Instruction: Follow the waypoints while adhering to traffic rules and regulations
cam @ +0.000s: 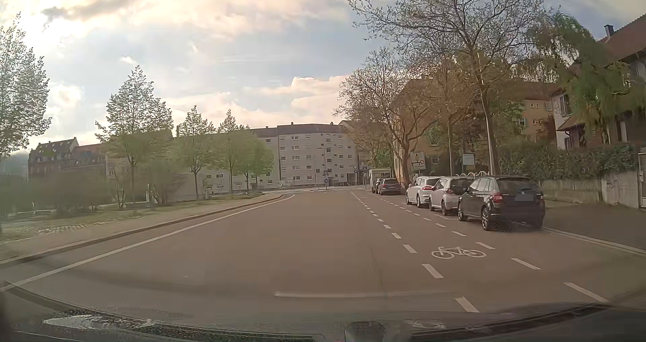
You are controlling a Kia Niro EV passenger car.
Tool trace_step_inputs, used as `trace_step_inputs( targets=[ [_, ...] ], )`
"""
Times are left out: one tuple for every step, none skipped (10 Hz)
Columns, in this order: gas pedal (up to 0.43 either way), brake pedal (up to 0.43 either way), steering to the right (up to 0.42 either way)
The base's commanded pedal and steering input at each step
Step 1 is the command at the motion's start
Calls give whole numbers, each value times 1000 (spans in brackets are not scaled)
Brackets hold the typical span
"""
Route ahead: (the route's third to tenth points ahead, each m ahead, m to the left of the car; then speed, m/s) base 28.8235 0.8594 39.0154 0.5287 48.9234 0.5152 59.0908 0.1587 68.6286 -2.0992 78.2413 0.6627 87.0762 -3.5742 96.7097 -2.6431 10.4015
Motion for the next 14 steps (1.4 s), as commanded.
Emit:
trace_step_inputs(
  targets=[
    [28,0,4],
    [20,0,3],
    [20,0,3],
    [20,0,1],
    [20,0,-1],
    [20,0,-1],
    [20,0,0],
    [20,0,1],
    [20,0,1],
    [20,0,1],
    [20,0,2],
    [0,0,1],
    [0,0,0],
    [0,0,0]
  ],
)
